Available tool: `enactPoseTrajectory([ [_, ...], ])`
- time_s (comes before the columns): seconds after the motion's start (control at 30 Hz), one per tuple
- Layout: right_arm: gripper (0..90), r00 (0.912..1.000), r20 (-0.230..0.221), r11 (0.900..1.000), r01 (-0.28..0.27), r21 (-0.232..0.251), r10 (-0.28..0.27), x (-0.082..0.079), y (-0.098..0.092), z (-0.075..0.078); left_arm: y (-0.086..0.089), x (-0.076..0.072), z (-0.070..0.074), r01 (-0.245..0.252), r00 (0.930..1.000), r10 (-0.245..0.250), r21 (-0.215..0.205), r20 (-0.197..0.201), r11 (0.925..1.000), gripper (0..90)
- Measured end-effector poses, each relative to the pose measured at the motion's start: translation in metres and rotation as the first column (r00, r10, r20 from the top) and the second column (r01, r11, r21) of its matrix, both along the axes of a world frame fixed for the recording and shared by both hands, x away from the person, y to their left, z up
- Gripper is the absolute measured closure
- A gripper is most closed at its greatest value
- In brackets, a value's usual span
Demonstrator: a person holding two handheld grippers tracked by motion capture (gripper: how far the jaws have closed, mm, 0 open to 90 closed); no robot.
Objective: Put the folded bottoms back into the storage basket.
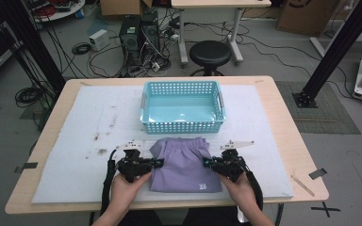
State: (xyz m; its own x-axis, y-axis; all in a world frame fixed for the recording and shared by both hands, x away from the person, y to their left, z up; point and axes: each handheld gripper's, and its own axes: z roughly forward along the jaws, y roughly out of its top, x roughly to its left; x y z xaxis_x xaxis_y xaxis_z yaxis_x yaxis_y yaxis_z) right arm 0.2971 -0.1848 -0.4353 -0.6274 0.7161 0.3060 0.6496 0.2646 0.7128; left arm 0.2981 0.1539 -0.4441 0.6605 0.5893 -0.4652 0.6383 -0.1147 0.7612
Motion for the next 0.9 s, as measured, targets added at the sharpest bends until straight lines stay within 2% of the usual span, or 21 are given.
enactPoseTrajectory([
  [0.2,85.9,0.9993,0.036,1.0,-0.006,0.011,0.006,-0.004,0.0,0.012,0.0,-0.003,0.014,0.012,0.9977,-0.014,0.026,0.066,0.9996,86.2],
  [0.4,85.9,0.9971,0.075,1.0,-0.011,0.022,0.009,-0.004,-0.001,0.026,0.002,-0.005,0.03,0.018,0.9932,-0.021,0.024,0.114,0.9995,86.2],
  [0.53,85.9,0.9959,0.089,0.999,-0.021,0.049,0.017,-0.004,-0.002,0.037,0.006,-0.004,0.043,0.026,0.9891,-0.028,0.014,0.144,0.9996,86.1],
  [0.73,85.9,0.993,0.116,0.997,-0.029,0.077,0.02,0.003,-0.003,0.052,0.009,0.003,0.062,0.029,0.9826,-0.028,-0.006,0.183,0.9996,86.1],
  [0.9,85.9,0.9901,0.14,0.995,-0.027,0.101,0.012,0.015,-0.004,0.068,0.01,0.015,0.079,0.033,0.9785,-0.027,-0.026,0.205,0.9991,86.2],
])
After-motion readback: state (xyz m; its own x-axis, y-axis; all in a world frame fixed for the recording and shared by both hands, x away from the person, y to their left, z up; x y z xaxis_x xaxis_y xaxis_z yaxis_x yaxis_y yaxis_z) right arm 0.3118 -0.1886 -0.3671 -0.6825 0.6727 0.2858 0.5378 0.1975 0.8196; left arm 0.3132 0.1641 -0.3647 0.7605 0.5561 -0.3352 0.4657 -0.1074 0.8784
